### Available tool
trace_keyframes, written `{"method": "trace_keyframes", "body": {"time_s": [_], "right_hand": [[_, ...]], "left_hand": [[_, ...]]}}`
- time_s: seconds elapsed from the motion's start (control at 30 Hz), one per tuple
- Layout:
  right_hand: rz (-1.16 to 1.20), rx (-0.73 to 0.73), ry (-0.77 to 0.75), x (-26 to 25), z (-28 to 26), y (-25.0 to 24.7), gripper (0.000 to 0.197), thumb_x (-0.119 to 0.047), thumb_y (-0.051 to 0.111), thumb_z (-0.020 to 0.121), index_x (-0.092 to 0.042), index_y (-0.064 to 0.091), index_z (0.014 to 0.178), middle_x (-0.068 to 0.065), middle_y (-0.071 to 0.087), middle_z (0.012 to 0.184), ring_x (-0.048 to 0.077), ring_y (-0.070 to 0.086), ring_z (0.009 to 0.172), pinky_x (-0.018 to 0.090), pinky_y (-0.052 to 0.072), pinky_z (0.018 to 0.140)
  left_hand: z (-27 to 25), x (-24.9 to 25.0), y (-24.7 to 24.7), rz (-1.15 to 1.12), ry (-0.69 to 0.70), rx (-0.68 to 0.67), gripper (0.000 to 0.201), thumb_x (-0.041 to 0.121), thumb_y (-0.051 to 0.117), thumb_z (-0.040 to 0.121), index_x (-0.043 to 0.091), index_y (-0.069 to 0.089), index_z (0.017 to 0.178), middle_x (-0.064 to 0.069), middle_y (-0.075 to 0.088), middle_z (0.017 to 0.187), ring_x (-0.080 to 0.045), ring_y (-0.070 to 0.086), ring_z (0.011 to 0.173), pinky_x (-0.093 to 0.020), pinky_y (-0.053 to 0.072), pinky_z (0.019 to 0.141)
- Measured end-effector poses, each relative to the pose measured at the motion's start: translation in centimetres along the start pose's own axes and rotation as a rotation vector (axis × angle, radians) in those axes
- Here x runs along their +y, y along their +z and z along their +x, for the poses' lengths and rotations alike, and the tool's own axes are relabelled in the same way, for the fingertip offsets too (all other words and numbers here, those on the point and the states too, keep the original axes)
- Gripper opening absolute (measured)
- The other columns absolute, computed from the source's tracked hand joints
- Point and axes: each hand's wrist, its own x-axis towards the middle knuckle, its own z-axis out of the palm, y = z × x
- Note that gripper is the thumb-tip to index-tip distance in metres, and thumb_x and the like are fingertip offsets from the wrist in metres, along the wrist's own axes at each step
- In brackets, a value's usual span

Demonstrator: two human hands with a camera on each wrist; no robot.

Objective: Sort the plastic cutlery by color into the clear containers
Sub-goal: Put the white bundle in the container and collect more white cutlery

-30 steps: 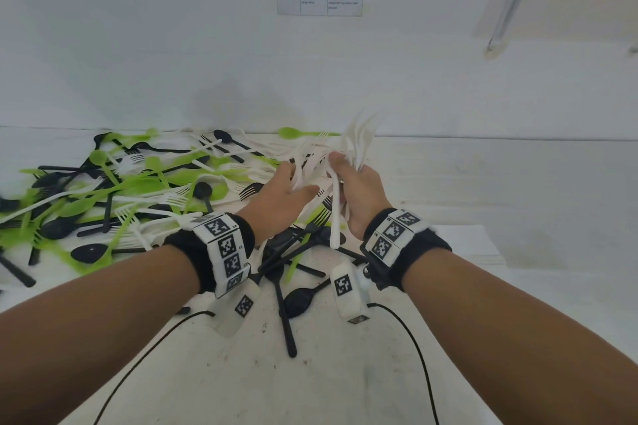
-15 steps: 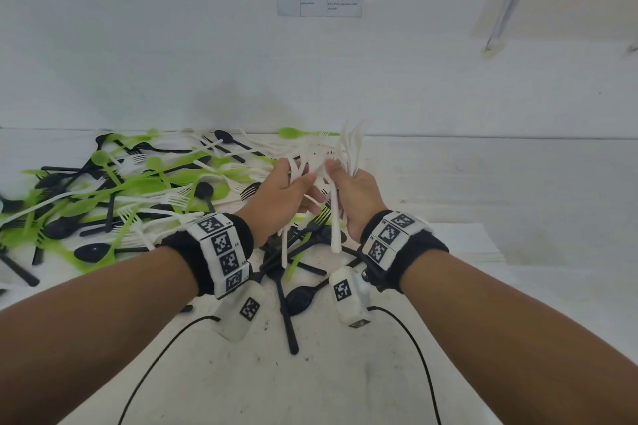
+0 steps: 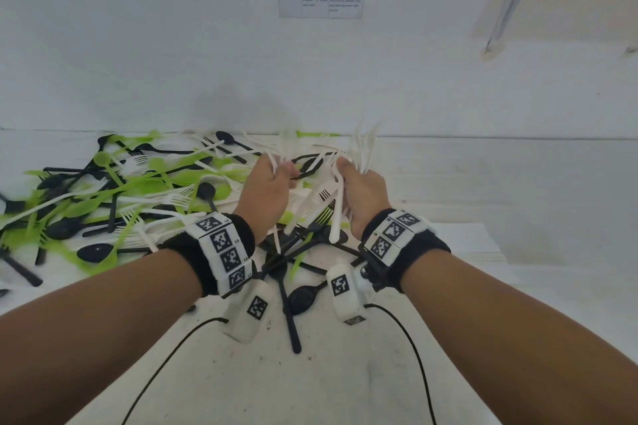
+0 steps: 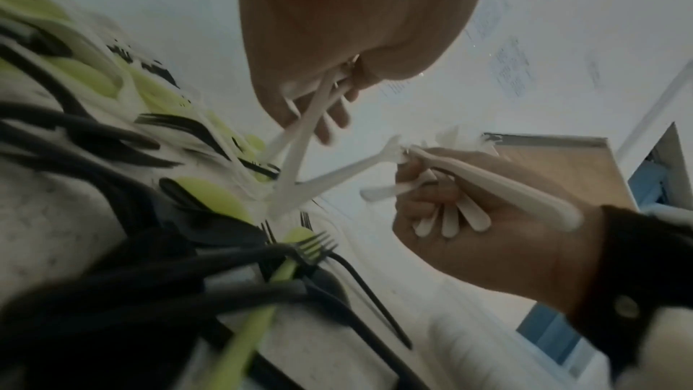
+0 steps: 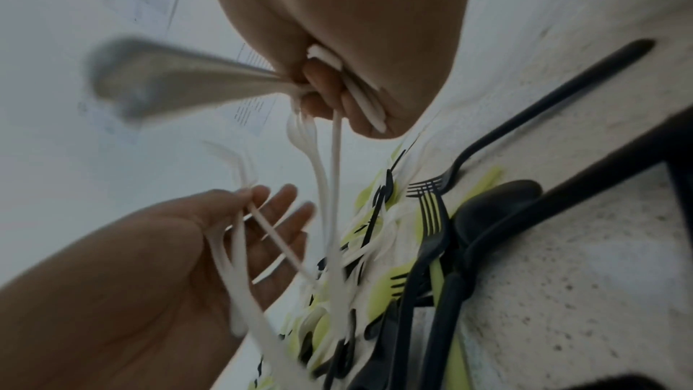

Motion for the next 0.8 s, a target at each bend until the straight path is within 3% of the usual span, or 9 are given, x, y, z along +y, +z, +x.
{"method": "trace_keyframes", "body": {"time_s": [0.07,0.13,0.2,0.3,0.4,0.5,0.57,0.7,0.8], "right_hand": [[-0.028,0.02,-0.009,0.1,0.1,-0.2,0.021,-0.031,0.065,0.097,-0.012,0.064,0.087,0.005,0.052,0.07,0.018,0.049,0.06,0.026,0.043,0.051],[-0.061,0.02,-0.018,0.3,0.1,-0.1,0.023,-0.032,0.066,0.097,-0.009,0.066,0.091,0.006,0.051,0.07,0.019,0.047,0.059,0.03,0.043,0.055],[-0.054,-0.001,-0.01,0.5,0.2,0.3,0.03,-0.034,0.067,0.096,-0.004,0.07,0.096,0.012,0.056,0.076,0.026,0.051,0.067,0.039,0.049,0.063],[-0.017,-0.047,0.003,0.5,0.0,0.8,0.034,-0.04,0.069,0.09,-0.006,0.072,0.097,0.022,0.07,0.093,0.035,0.065,0.082,0.05,0.057,0.086],[-0.005,-0.094,0.034,0.5,-0.1,0.5,0.035,-0.037,0.067,0.095,-0.002,0.069,0.096,0.016,0.059,0.078,0.03,0.058,0.069,0.043,0.053,0.07],[0.048,-0.137,0.051,0.6,-0.1,0.1,0.046,-0.037,0.067,0.095,0.007,0.067,0.108,0.018,0.056,0.085,0.031,0.052,0.072,0.042,0.047,0.069],[0.062,-0.124,0.046,0.3,-0.2,-0.1,0.038,-0.035,0.067,0.097,0.003,0.068,0.102,0.013,0.056,0.073,0.024,0.052,0.061,0.037,0.047,0.062],[0.107,-0.132,0.024,0.1,-0.3,-0.5,0.037,-0.032,0.062,0.102,0.002,0.066,0.117,-0.001,0.053,0.062,0.012,0.049,0.046,0.028,0.044,0.05],[0.05,-0.264,-0.003,-0.2,-1.0,-0.2,0.031,-0.03,0.058,0.104,-0.001,0.069,0.106,0.002,0.061,0.063,0.01,0.056,0.045,0.024,0.046,0.045]], "left_hand": [[0.3,0.1,-0.5,0.084,0.056,-0.008,0.026,0.032,0.044,0.107,0.007,0.054,0.104,-0.003,0.064,0.092,-0.015,0.056,0.07,-0.038,0.05,0.069],[0.1,0.1,-0.8,0.288,0.175,-0.113,0.031,0.041,0.05,0.104,0.011,0.055,0.099,0.003,0.056,0.082,-0.013,0.049,0.068,-0.033,0.043,0.065],[-0.5,-0.2,-0.7,0.43,0.288,-0.21,0.024,0.048,0.062,0.097,0.024,0.061,0.1,0.011,0.06,0.088,-0.01,0.056,0.08,-0.03,0.047,0.073],[-0.8,-1.1,-0.5,0.444,0.344,-0.166,0.019,0.038,0.071,0.091,0.024,0.065,0.102,0.008,0.065,0.096,-0.014,0.06,0.094,-0.036,0.05,0.087],[-0.4,-1.2,-0.6,0.315,0.257,-0.119,0.007,0.028,0.073,0.09,0.028,0.066,0.091,0.013,0.068,0.088,-0.005,0.063,0.086,-0.032,0.05,0.082],[-0.2,-1.0,-0.5,0.304,0.227,-0.173,0.005,0.028,0.073,0.092,0.024,0.07,0.09,0.013,0.07,0.085,-0.004,0.063,0.081,-0.028,0.048,0.077],[0.1,-0.9,-0.5,0.152,0.122,-0.184,0.005,0.027,0.072,0.093,0.021,0.073,0.094,0.012,0.072,0.085,-0.006,0.064,0.076,-0.025,0.05,0.073],[0.5,-0.1,-1.2,-0.39,-0.272,-0.319,0.008,0.015,0.066,0.098,0.008,0.067,0.103,0.004,0.053,0.069,-0.01,0.032,0.054,-0.019,0.032,0.047],[0.4,0.5,-1.6,-0.468,-0.339,-0.465,0.009,0.015,0.06,0.103,0.008,0.063,0.101,0.009,0.053,0.058,-0.007,0.027,0.048,-0.019,0.026,0.045]]}}
